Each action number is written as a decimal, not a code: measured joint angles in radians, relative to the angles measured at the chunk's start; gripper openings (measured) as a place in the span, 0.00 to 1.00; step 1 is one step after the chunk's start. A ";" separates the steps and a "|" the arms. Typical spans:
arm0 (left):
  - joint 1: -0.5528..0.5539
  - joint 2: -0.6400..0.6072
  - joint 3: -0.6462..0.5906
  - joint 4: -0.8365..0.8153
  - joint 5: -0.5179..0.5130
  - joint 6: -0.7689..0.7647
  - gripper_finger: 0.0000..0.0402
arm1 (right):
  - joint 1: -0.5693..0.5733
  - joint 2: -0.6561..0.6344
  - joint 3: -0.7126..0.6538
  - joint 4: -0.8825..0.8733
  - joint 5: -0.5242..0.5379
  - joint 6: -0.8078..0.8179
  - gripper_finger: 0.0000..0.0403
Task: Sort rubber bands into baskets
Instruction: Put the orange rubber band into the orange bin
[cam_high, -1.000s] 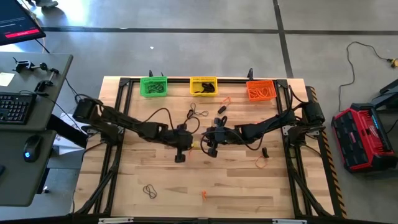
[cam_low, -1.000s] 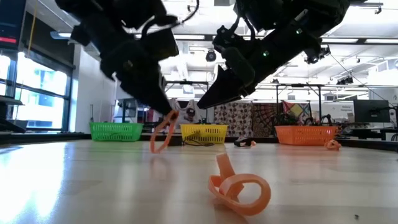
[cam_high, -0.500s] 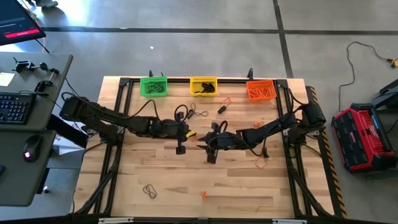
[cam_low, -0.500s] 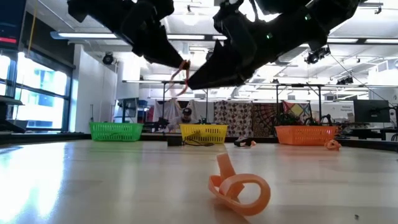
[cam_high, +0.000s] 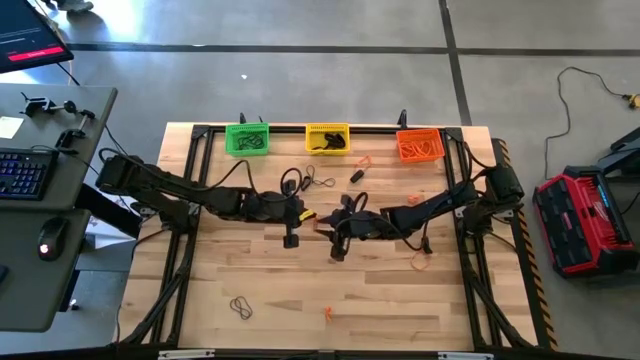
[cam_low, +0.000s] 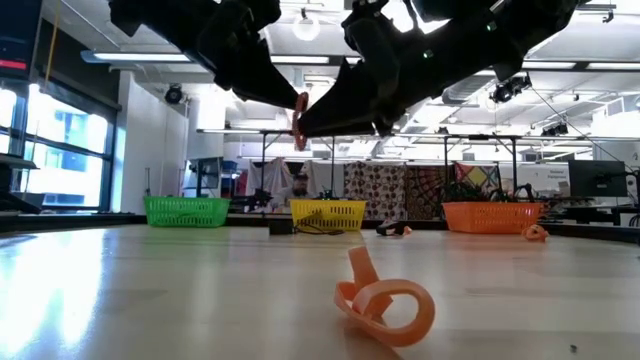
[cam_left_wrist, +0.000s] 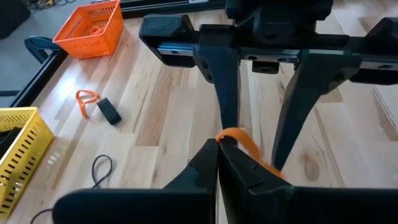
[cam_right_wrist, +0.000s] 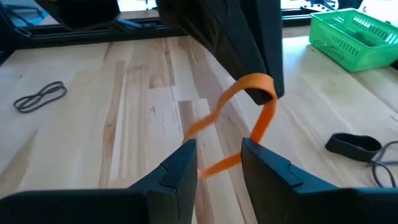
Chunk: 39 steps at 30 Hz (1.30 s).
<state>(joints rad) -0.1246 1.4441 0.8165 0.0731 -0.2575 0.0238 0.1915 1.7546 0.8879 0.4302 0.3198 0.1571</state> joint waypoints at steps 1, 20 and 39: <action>0.000 0.000 0.000 0.000 0.000 0.000 0.00 | 0.001 0.000 0.000 -0.004 0.006 0.003 0.29; 0.000 0.000 0.000 0.016 -0.015 -0.004 0.00 | -0.017 0.000 0.000 0.023 0.027 0.061 0.48; 0.000 0.000 0.000 0.035 -0.015 -0.004 0.10 | -0.012 0.000 0.000 0.016 0.013 0.019 0.01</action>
<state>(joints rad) -0.1249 1.4445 0.8165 0.1076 -0.2724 0.0199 0.1791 1.7546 0.8879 0.4463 0.3328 0.1758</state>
